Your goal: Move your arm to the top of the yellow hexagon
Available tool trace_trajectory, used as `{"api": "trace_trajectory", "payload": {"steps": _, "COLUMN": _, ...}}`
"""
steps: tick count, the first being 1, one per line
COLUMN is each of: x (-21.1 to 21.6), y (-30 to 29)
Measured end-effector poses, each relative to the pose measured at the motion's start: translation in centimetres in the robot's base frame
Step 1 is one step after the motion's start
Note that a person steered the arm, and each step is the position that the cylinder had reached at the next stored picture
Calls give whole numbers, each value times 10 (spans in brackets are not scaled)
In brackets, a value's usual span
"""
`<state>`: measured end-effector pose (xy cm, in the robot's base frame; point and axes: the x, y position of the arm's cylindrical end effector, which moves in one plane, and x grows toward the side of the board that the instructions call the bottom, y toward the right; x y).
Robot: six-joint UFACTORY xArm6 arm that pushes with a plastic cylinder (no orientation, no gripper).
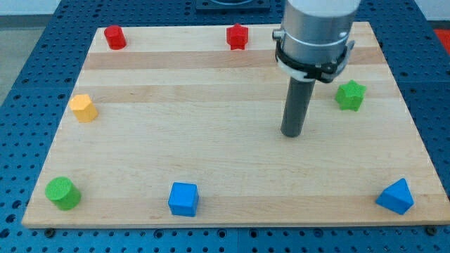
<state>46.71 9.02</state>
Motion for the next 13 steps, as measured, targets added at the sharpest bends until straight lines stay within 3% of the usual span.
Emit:
{"api": "trace_trajectory", "payload": {"steps": 3, "x": -49, "y": -86}}
{"api": "trace_trajectory", "payload": {"steps": 13, "x": -103, "y": -273}}
